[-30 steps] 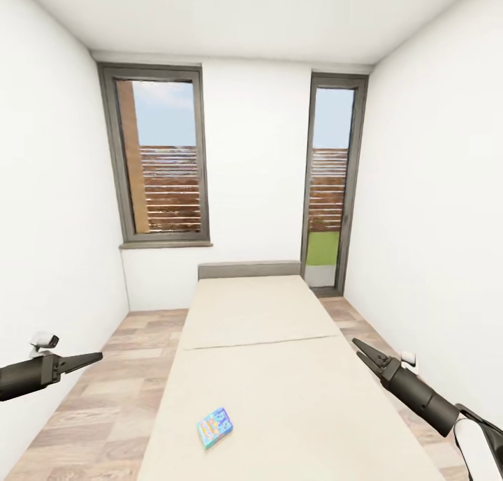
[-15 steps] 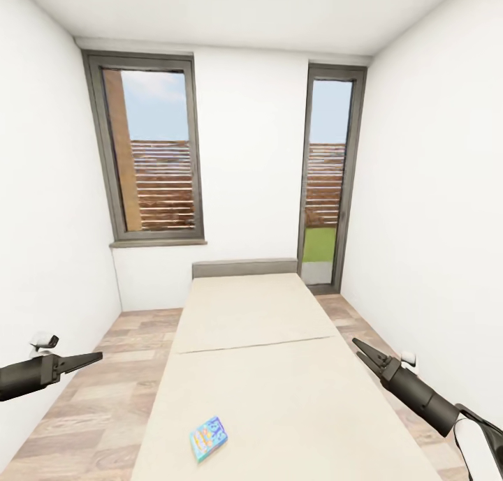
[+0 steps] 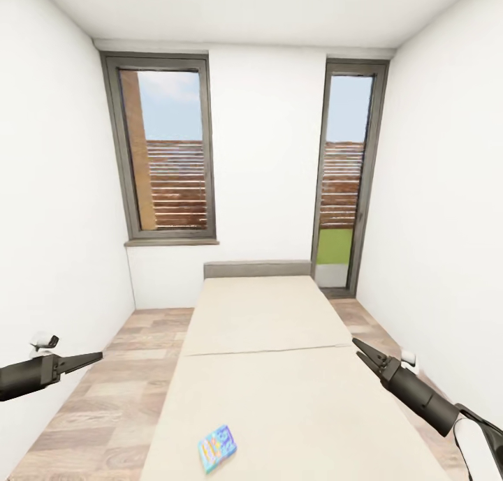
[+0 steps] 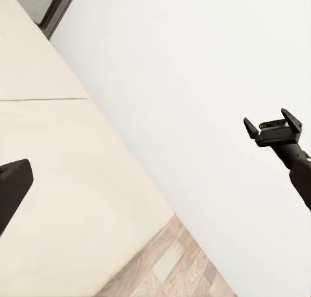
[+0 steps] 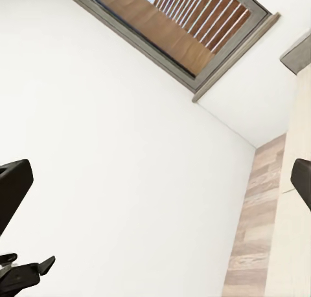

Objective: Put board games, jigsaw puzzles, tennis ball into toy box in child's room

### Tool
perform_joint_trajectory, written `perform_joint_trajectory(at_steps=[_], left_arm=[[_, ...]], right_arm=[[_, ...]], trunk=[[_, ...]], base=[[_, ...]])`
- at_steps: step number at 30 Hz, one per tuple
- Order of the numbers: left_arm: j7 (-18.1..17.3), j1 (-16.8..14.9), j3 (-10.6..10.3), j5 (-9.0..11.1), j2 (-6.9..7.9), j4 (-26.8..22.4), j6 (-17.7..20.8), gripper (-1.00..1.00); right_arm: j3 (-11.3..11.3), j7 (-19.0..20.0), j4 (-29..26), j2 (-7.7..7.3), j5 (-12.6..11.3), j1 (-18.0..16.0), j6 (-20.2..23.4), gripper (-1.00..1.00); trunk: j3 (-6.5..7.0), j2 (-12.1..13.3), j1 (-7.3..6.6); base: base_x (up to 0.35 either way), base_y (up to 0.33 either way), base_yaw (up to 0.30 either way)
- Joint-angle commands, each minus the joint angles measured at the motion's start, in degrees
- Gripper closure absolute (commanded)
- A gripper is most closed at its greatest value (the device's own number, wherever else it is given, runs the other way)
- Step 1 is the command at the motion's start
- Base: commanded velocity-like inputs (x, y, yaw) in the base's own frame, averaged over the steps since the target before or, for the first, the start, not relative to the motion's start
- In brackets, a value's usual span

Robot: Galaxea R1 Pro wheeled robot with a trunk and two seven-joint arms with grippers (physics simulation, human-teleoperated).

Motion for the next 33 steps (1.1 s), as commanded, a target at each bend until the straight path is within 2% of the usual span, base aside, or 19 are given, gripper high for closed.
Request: perform_joint_trajectory(at_steps=[1, 9, 18, 33], left_arm=[[-0.25, -0.04, -0.01, -0.06, -0.01, 0.03, 0.62, -1.00], [-0.25, -0.04, -0.01, -0.06, -0.06, 0.03, 0.65, -1.00], [-0.25, -0.04, -0.01, -0.08, -0.06, 0.03, 0.59, -1.00], [-0.25, -0.04, -0.01, -0.10, -0.06, 0.03, 0.49, -1.00]], right_arm=[[-0.07, 0.09, 0.00, -0.01, -0.13, -0.01, 0.32, -1.00], [-0.10, 0.13, -0.01, -0.02, -0.21, -0.01, 0.32, -1.00], [-0.13, 0.17, -0.01, -0.06, -0.22, -0.01, 0.32, -1.00], [-0.11, 0.17, 0.06, -0.06, -0.22, -0.01, 0.32, -1.00]], trunk=[[-0.03, -0.04, 0.04], [-0.03, -0.04, 0.04], [-0.03, -0.04, 0.04], [-0.03, -0.04, 0.04]], base=[[0.121, -0.010, 0.235], [0.062, 0.000, 0.072], [0.177, 0.022, 0.006], [0.032, 0.006, 0.000]])
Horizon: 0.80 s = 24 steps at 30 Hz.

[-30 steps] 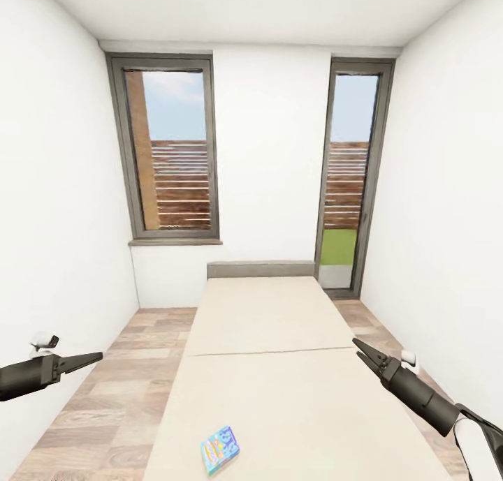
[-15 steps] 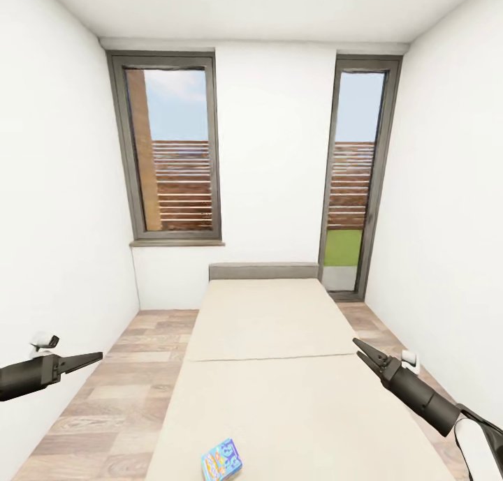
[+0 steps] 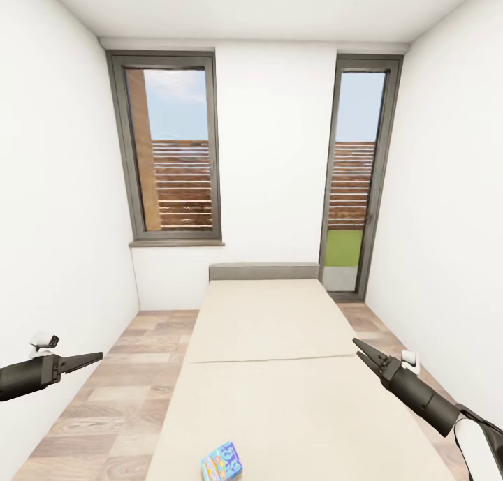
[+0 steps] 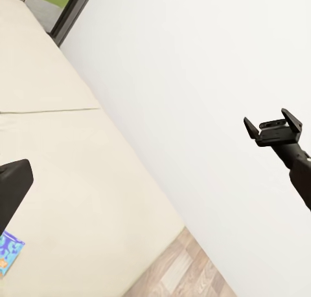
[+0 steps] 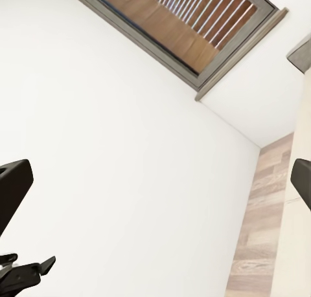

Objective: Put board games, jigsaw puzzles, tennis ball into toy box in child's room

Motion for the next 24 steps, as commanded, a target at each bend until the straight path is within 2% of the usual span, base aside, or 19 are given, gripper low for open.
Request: perform_joint_trajectory(at_steps=[1, 16, 24], left_arm=[[-0.24, -0.02, 0.00, -0.04, 0.01, 0.02, 0.59, -1.00], [-0.24, -0.02, 0.00, -0.01, 0.01, 0.02, 0.51, -1.00], [-0.24, -0.02, 0.03, -0.01, 0.01, 0.02, 0.43, -1.00]], right_arm=[[-0.07, 0.09, 0.02, 0.00, -0.13, -0.03, 0.32, -1.00], [-0.07, 0.09, 0.01, 0.00, -0.13, -0.03, 0.32, -1.00], [-0.04, 0.09, 0.01, 0.03, -0.13, -0.03, 0.32, -1.00]], trunk=[[-0.03, -0.03, 0.03], [-0.03, -0.03, 0.03], [-0.03, -0.03, 0.03]], base=[[0.127, 0.043, 0.000], [0.026, 0.007, 0.009], [0.153, -0.026, 0.156]])
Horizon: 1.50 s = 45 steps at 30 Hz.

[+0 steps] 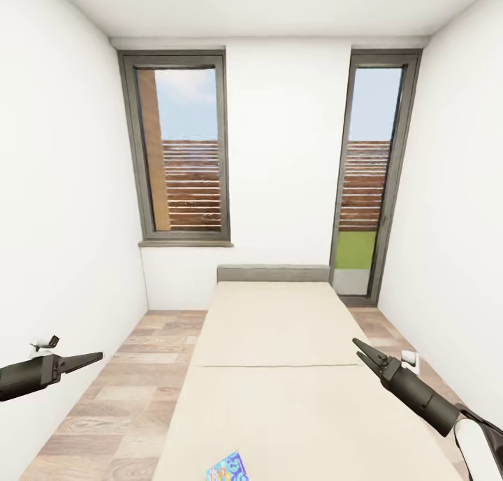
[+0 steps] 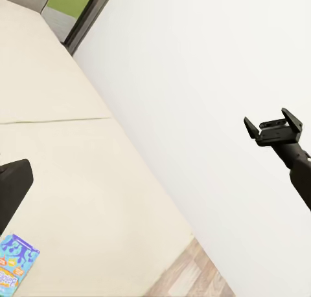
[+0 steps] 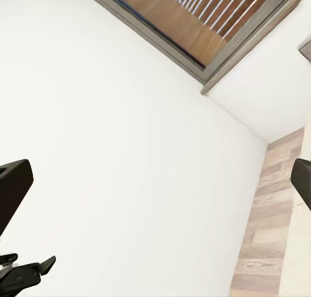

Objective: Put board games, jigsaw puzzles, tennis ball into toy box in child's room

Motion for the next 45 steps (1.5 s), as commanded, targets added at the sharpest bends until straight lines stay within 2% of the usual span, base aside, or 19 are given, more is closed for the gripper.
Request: perform_joint_trajectory(at_steps=[1, 20, 45], left_arm=[[-0.25, -0.03, 0.01, -0.06, 0.00, 0.01, 0.60, -1.00], [-0.25, -0.03, 0.01, -0.06, 0.00, 0.01, 0.45, -1.00], [-0.25, -0.03, -0.03, -0.13, 0.00, 0.01, 0.42, -1.00]], right_arm=[[-0.07, 0.09, 0.02, -0.01, -0.14, -0.02, 0.32, -1.00], [-0.03, 0.17, 0.03, 0.05, -0.08, -0.02, 0.12, -1.00], [-0.11, 0.10, 0.04, -0.02, -0.15, -0.02, 0.31, -1.00]], trunk=[[-0.03, -0.05, 0.03], [-0.03, -0.05, 0.03], [-0.03, -0.05, 0.03]], base=[[0.099, -0.038, 0.082], [0.062, 0.012, 0.012], [0.004, 0.001, 0.000]])
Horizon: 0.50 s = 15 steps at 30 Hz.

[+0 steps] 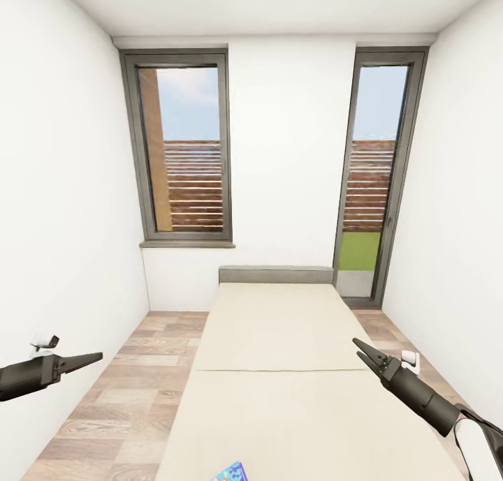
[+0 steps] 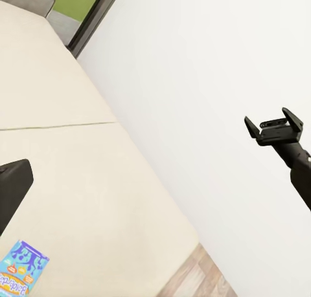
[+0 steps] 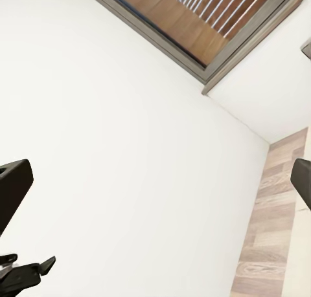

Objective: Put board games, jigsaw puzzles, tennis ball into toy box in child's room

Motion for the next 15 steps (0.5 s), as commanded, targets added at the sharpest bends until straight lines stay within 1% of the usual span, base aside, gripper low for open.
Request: perform_joint_trajectory(at_steps=[1, 5, 9, 12, 13, 14, 15], left_arm=[[-0.24, -0.02, -0.02, -0.07, -0.01, 0.01, 0.61, -1.00], [-0.24, -0.02, -0.47, -0.21, -0.16, 0.13, 0.67, -1.00], [-0.24, -0.02, -1.61, -0.42, -0.88, 0.30, 0.67, -1.00], [-0.24, -0.02, -2.96, -0.65, -1.57, 0.34, 0.68, -1.00], [-0.24, -0.02, -3.86, -0.80, -1.97, 0.36, 0.70, -1.00], [-0.24, -0.03, -4.32, -0.88, -2.19, 0.36, 0.74, -1.00], [1.04, -0.08, -5.21, -1.03, -2.67, 0.38, 0.83, -1.00]], right_arm=[[-0.06, 0.09, 0.02, 0.00, -0.13, -0.03, 0.34, -1.00], [-0.06, 0.08, 0.02, 0.04, -0.13, -0.03, 0.35, -1.00], [-0.06, 0.06, -0.03, 0.00, -0.07, -0.03, 0.34, -1.00], [-0.06, -0.01, -0.36, 0.00, -0.05, -0.03, 0.33, -1.00], [-0.03, -0.07, -0.53, 0.01, -0.05, -0.03, 0.33, -1.00], [-0.02, -0.10, -0.60, 0.01, -0.03, -0.03, 0.32, -1.00], [-0.01, -0.16, -0.69, 0.00, 0.00, -0.03, 0.29, -1.00]], trunk=[[-0.03, -0.04, 0.02], [-0.03, -0.04, 0.02], [-0.03, -0.04, 0.02], [-0.03, -0.04, 0.02], [-0.03, -0.04, 0.02], [-0.03, -0.04, 0.02], [-0.03, -0.04, 0.02]], base=[[0.000, 0.000, 0.000], [0.000, 0.000, 0.000], [0.000, 0.000, 0.000], [0.000, 0.000, 0.000], [0.000, 0.000, 0.000], [0.000, 0.000, 0.000], [0.000, 0.000, 0.000]])
